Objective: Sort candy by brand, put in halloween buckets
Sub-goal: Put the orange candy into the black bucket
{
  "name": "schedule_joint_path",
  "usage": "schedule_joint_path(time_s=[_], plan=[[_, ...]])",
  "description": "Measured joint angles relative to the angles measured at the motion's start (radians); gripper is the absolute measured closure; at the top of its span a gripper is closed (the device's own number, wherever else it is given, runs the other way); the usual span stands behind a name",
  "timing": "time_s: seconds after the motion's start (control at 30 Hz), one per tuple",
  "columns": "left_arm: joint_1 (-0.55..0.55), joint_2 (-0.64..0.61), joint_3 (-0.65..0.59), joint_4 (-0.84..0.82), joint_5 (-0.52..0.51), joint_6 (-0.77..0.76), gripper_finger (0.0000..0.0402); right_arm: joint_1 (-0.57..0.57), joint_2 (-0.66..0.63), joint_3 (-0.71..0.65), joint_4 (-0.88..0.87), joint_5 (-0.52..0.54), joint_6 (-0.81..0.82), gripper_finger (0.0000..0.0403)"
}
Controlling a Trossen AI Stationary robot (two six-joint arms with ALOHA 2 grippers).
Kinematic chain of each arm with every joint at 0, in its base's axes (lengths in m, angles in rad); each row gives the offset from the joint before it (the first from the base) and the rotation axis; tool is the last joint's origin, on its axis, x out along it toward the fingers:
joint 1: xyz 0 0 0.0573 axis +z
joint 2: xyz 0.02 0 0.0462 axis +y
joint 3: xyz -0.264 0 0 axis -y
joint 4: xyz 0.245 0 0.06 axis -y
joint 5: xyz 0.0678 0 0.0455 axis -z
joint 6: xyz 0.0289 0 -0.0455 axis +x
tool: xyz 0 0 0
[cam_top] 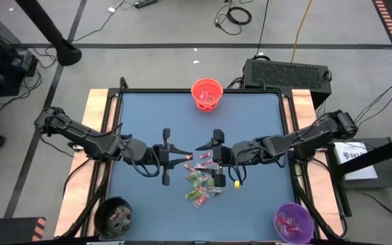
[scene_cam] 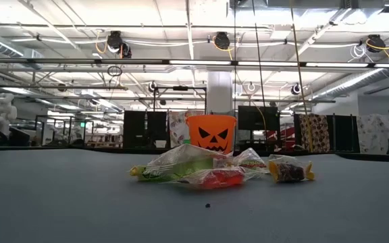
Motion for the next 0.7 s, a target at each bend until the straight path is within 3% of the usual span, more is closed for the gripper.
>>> schedule_joint_path(time_s=[0.2,0.47,0.57,0.7], plan=[[-0.039,-0.079,0.006,-0.149,0.002,-0.103,0.0348,0.008,-0.063,0.0,-0.133,0.003,0.052,0.0089],[-0.122,-0.218,0.008,-0.494,0.02,-0.391,0.0348,0.026,-0.109,0.0,-0.283,0.003,0.116,0.0089],[-0.155,-0.262,0.008,-0.627,0.085,-0.544,0.0348,0.026,-0.11,-0.001,-0.311,0.003,0.129,0.0089],[-0.207,-0.291,0.008,-0.805,0.28,-0.757,0.0348,0.026,-0.11,-0.001,-0.315,0.003,0.13,0.0089]])
